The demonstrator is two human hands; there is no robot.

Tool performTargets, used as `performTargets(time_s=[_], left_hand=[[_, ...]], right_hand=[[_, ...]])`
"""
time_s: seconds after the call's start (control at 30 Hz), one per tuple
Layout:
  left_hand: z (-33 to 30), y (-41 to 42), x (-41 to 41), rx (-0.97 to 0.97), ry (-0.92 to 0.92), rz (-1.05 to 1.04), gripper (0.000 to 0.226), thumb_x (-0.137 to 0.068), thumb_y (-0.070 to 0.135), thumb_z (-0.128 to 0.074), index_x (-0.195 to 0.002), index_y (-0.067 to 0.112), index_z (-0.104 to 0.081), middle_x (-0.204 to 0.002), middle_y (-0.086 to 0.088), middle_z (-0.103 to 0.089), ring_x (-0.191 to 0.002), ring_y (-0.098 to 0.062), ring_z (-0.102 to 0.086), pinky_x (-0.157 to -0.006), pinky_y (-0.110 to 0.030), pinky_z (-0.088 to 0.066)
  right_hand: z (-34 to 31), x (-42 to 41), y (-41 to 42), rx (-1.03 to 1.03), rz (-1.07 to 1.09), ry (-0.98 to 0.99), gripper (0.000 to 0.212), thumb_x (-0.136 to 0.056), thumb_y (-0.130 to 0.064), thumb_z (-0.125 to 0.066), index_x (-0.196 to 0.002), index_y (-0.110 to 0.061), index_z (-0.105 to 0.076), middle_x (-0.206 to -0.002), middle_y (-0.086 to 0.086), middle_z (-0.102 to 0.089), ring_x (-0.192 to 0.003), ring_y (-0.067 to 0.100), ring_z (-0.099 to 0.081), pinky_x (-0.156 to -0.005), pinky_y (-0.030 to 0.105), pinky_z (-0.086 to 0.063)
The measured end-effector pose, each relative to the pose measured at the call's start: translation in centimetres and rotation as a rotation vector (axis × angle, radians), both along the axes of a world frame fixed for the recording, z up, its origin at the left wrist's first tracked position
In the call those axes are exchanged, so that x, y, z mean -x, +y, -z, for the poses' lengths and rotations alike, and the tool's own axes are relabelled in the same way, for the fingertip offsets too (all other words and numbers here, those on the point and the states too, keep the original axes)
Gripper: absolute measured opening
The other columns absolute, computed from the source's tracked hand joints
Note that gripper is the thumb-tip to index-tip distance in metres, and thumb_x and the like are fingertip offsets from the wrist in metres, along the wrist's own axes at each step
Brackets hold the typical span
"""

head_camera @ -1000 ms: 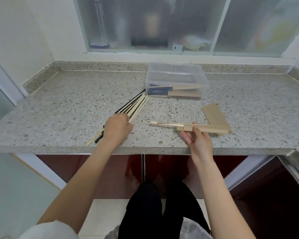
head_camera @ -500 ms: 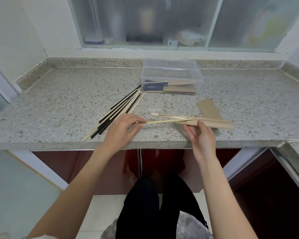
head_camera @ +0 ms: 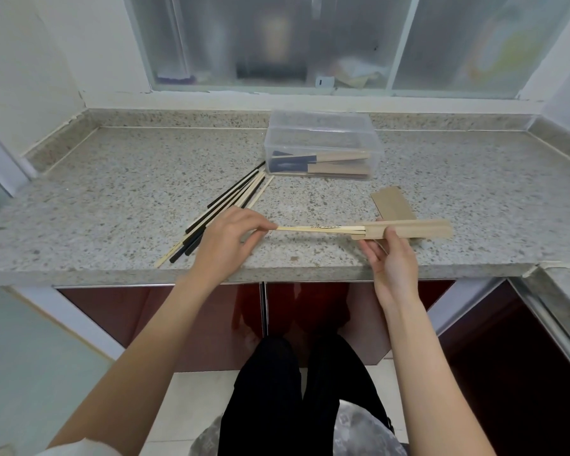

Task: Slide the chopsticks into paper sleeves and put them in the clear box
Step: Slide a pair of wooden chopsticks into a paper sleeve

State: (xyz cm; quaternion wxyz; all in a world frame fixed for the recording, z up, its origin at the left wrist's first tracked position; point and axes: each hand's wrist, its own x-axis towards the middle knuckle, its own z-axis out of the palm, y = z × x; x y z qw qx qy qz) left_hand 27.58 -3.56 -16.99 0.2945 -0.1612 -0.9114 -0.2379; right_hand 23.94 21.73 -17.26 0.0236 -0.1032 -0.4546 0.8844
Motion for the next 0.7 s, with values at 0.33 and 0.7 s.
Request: performTargets(time_s=[0.33, 0.7], left_hand=[[0.1, 0.0, 0.1, 0.030, 0.077, 0.004, 0.017, -0.086, 0.020, -0.061, -0.097, 0.017, -0.073, -0.092, 0.003, -0.070, -0.089, -0.010, -0.054, -0.080, -0.021, -0.041], [0.6, 3.9, 0.7, -0.048, 0.190, -0.145, 0.025, -0.088, 0.031, -0.062, -0.112, 0.023, -0.066, -0.111, 0.010, -0.065, -0.109, -0.010, -0.052, -0.098, -0.032, -0.033]], right_hand=[[0.0, 0.1, 0.1, 0.001, -0.016, -0.007, 0.016, -0.100, -0.016, -0.044, -0.103, -0.009, -0.059, -0.094, 0.005, -0.070, -0.085, 0.013, -0.070, -0.084, 0.030, -0.057], [0.4, -0.7, -1.3, 0.082, 0.019, -0.030, 0.016, -0.098, -0.012, -0.048, -0.106, -0.003, -0.058, -0.097, 0.007, -0.069, -0.080, 0.012, -0.072, -0.081, 0.026, -0.057]])
